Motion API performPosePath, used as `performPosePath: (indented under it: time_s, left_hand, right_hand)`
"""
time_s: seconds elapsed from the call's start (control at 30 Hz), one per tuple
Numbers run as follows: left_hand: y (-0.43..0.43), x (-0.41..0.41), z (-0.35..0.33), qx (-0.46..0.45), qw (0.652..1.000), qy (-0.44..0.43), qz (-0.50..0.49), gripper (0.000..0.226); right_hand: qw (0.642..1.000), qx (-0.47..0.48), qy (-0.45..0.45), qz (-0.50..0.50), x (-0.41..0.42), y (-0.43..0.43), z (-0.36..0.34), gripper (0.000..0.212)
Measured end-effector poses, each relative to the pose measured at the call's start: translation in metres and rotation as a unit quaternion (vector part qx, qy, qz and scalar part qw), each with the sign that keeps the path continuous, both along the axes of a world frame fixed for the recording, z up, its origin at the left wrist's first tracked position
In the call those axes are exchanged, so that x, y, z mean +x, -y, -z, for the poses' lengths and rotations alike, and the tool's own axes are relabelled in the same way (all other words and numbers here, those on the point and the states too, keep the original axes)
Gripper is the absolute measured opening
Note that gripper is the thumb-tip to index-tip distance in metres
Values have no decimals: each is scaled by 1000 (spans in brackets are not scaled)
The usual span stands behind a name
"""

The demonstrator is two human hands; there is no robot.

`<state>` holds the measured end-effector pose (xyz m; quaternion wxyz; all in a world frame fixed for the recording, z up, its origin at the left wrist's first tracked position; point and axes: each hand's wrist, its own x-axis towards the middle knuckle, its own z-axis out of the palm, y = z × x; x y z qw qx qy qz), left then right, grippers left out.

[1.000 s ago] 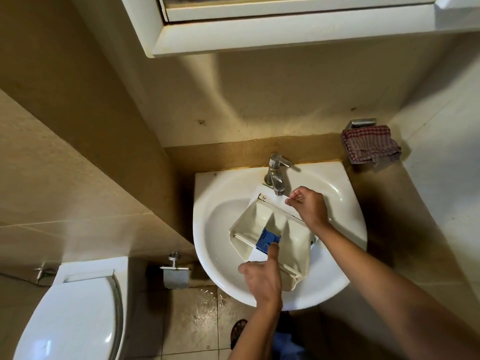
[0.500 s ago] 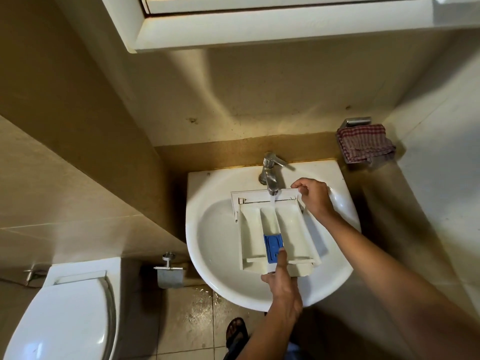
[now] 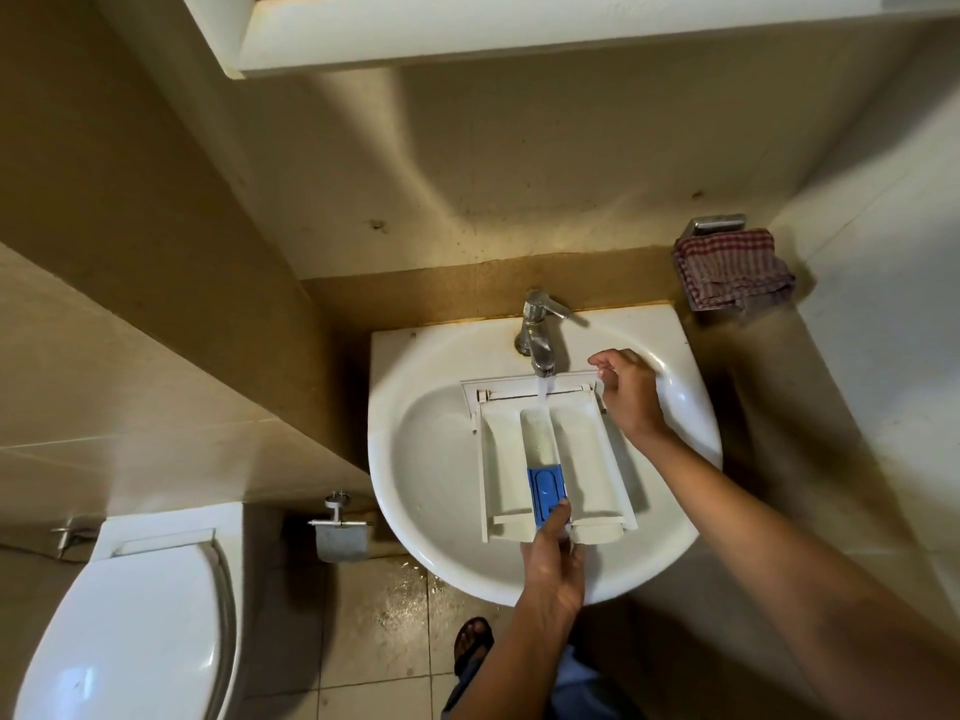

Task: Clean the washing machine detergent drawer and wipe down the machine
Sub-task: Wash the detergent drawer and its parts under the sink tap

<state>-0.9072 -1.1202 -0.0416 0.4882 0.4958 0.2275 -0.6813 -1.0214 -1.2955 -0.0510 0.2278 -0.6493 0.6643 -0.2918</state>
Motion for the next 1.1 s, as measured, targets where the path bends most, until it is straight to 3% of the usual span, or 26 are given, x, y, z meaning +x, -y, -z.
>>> performPosePath:
  time_s: [0.1,0.2,0.3,0.37,0.47,0.57,0.63,0.73,0.77,0.83,0.97,1.1]
  left_hand:
    - [-3,0,4,3,1000,18,-9,59]
    - [-6,-1,10,5,1000,22,-15,63]
    - [-9,-4,12,-12,999,23,-37,61]
    - [-11,-4,9,-23,998,28,-56,61]
    - [-10,1,5,-40,996,44,-59,79]
    - [-12,7,5,-37,998,59,-10,74]
    - [-15,13,1,-47,997,62,19,80]
    - [-20,30,-5,-45,991,106,71,115]
    - [-22,38,-8,-27,987,131,85,115]
    - [-24,54,-13,5,974,201,107,100]
    - [-17,89,-24,-16,905,362,223,64]
    - [16,117,-13,-60,909,242,333,48]
  right_hand:
    - [993,47,67,91,-2,-5,7,30]
    - [965,185,95,161,-4,-18,19,27]
    - [878,396,231,133,4,-42,19,37]
    - [845,442,287,87,7,-49,25,45]
    - [894,375,242,26,13,-55,35,31]
    - [945,291,149,22,19,-63,37,15]
    - [956,261,130,34,21,-69,36,17]
    - [961,245,114,55,18,-73,38,22]
    - [961,244,113,61,15,-73,38,22]
    - [960,245,118,74,9,-75,37,21]
    - [953,252,139,95,-1,-80,38,21]
    - [957,240,129,96,-5,-79,36,20]
